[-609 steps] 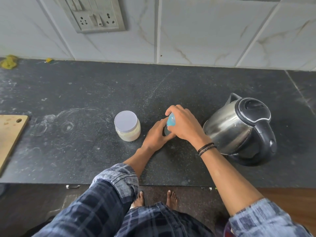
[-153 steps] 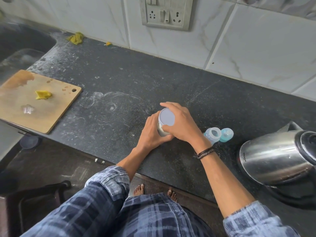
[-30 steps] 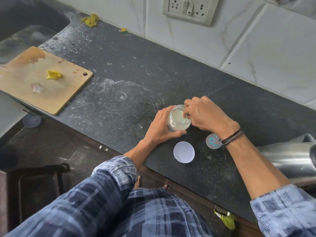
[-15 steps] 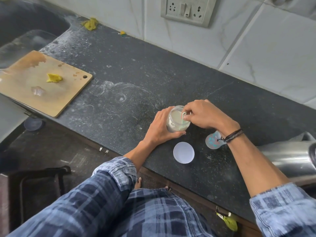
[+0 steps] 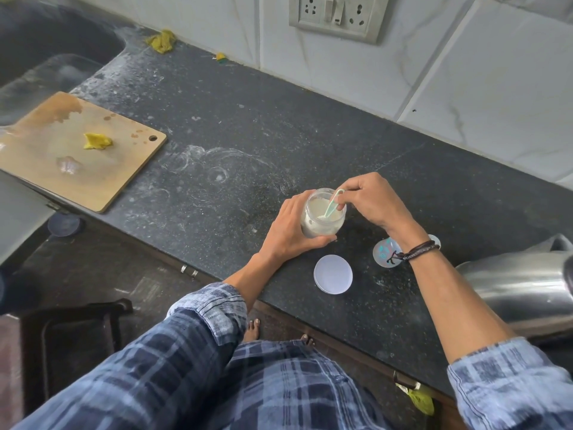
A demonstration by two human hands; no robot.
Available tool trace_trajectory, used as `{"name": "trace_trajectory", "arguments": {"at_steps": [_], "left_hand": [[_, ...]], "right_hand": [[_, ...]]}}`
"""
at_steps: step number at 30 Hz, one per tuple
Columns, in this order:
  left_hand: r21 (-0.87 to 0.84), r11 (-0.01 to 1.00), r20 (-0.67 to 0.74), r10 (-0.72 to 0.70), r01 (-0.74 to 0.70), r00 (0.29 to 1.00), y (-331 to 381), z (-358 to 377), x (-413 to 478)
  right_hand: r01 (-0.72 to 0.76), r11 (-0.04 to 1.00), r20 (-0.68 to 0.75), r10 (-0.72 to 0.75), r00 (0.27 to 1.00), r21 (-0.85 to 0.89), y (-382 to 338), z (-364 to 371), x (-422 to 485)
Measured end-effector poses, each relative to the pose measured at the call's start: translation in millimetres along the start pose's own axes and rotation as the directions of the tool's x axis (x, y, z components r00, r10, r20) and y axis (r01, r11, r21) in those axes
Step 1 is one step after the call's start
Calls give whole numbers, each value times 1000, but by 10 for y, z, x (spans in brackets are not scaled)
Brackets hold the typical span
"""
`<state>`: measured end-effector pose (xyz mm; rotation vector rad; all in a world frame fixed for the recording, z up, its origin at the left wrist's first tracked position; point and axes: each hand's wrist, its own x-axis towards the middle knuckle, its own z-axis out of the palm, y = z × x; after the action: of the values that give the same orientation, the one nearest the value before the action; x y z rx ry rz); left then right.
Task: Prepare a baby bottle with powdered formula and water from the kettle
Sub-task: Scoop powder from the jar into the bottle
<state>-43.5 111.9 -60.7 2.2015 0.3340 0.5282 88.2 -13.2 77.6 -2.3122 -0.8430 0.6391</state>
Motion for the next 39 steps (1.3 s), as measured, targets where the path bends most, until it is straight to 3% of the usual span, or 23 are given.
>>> {"name": "trace_trajectory", "arguments": {"at_steps": [10,26,34,39], "left_hand": [[-5,1000,-4,-4,4,1000,9,-12,-5],[7,1000,-15,-13,13,1000,31,-17,-14],[-10,999,3,-34,34,999,44,-20,-16],[-11,1000,1,-27,27,1000,58,-23,-20]], "right_hand": [[-34,949,-205,103,973,314,41,67,-123],[114,988,-394,-65,917,102,143,352,-464],[185,983,-334,-171,927,10,54,353,-471],[154,986,-310,-126,943,70,33,335,-441]]}}
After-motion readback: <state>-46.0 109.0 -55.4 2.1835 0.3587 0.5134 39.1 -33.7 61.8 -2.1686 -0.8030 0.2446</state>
